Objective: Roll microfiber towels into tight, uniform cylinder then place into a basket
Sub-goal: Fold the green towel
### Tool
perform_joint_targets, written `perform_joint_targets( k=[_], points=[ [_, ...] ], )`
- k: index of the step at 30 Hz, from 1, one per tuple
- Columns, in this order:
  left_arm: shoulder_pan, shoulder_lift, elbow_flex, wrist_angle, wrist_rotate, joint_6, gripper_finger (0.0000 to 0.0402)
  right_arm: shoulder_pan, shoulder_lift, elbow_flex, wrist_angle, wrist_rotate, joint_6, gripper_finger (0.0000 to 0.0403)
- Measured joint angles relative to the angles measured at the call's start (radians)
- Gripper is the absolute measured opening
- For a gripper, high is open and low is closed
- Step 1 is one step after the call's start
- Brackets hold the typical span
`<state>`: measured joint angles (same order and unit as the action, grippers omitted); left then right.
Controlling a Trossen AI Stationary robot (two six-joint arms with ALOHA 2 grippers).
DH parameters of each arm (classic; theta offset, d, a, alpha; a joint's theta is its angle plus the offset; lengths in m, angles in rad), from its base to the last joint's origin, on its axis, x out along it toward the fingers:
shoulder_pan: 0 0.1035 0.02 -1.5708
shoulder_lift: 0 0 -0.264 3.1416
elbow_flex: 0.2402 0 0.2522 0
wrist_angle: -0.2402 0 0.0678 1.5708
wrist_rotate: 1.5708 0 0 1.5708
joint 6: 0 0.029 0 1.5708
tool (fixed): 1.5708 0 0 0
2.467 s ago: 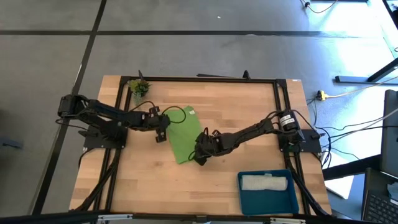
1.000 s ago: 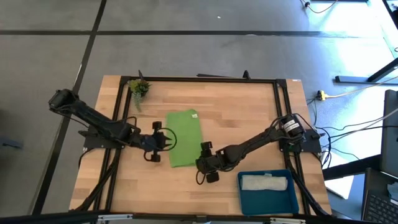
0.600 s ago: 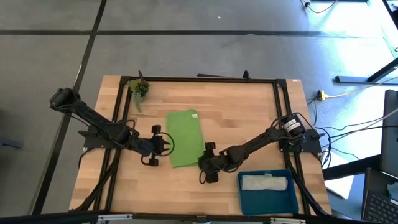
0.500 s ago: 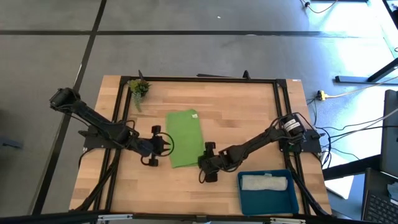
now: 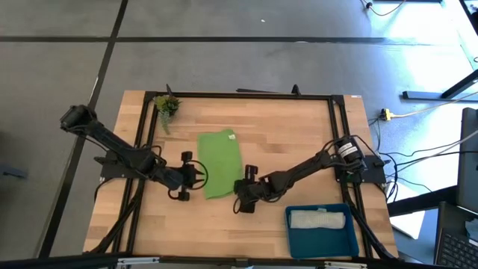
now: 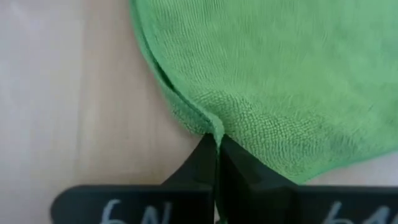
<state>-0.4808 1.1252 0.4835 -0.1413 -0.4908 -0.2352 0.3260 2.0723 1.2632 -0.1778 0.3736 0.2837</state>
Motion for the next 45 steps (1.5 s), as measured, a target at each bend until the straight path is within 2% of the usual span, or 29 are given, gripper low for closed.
perform_joint_targets(
  k=[7,16,22,31,38,45],
  points=[
    [-0.04,0.0,0.0,0.0,0.0,0.0,0.0082,-0.022,-0.006,0.125,-0.1,-0.036,0.016,0.0006],
    [-0.089,0.0,0.0,-0.001,-0.047,0.001,0.0082,-0.125,-0.009,0.245,-0.169,-0.036,0.023,0.0006],
    [-0.097,0.0,0.0,-0.001,-0.048,0.001,0.0082,-0.222,-0.01,0.255,-0.168,-0.087,-0.001,0.0006],
    [-0.097,0.0,0.0,-0.001,-0.048,0.001,0.0082,-0.345,-0.006,0.255,-0.156,-0.11,-0.031,0.0006],
    [-0.097,0.0,0.0,-0.002,-0.049,0.002,0.0082,-0.388,-0.002,0.255,-0.114,-0.141,-0.022,0.0006],
    [-0.069,0.02,0.0,0.008,-0.106,0.016,0.0082,-0.411,-0.001,0.255,-0.101,-0.142,-0.001,0.0006]
  ],
)
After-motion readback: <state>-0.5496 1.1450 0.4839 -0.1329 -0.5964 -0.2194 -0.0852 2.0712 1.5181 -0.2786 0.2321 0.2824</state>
